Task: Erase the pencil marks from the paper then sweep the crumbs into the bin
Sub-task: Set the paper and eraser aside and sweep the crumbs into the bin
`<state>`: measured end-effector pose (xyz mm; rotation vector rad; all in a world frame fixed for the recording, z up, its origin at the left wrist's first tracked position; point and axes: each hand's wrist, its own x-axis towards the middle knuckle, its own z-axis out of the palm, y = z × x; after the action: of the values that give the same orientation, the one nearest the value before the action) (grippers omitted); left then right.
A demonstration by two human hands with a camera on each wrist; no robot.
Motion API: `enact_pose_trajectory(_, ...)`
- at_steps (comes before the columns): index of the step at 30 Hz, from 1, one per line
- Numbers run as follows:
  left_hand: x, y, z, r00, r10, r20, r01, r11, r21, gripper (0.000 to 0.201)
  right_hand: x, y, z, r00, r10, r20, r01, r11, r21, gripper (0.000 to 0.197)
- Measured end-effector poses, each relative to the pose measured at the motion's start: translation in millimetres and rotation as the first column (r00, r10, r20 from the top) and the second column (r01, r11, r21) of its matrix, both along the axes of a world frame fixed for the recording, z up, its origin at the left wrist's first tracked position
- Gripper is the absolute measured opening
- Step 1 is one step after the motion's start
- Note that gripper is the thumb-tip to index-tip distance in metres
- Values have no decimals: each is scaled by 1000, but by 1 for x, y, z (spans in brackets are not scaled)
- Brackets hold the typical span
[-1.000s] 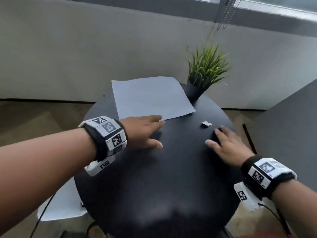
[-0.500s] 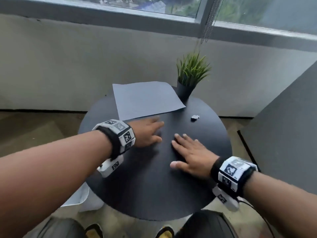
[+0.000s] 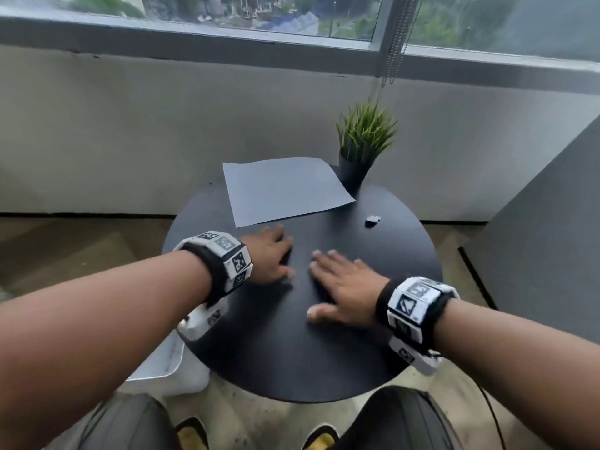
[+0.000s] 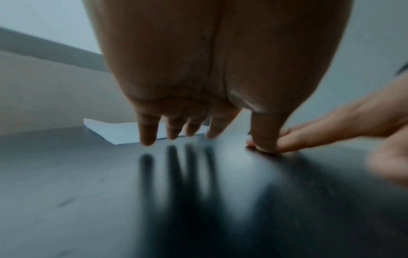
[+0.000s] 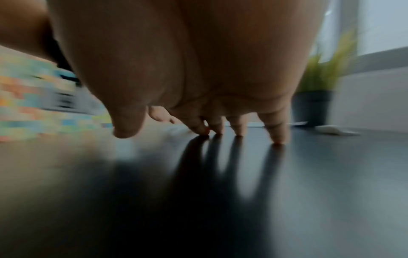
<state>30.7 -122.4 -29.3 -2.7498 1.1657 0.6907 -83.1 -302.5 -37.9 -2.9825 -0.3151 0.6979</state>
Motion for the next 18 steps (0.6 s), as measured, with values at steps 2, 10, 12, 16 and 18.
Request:
enact_pose_trajectory(2,-2,10,3,981,-167,-101,170,985,22,67,-8,8,19,972,233,-41,-218,950,225,61)
enact_pose_trajectory(10,20,32,0,1000,6,-20,-7,1000,-19,78,46,-35,-2,963,-270,7,270,960,-75,79)
enact_pose_trajectory(12,9,37,-4,983,-158,-97,157,987,-21,73,30,-18,0,999,-18,-42,17,1000,-25,78)
enact_pose_trajectory(16,19,29,-2,992,-121,-21,108,945,-309,59,48,-14,27,994,66,86,-91,937,336,44)
enact_pose_trajectory(18,28,23,-7,998,54,38,-43,966,-256,61,74,-24,20,962,-176,211,112,952,285,50)
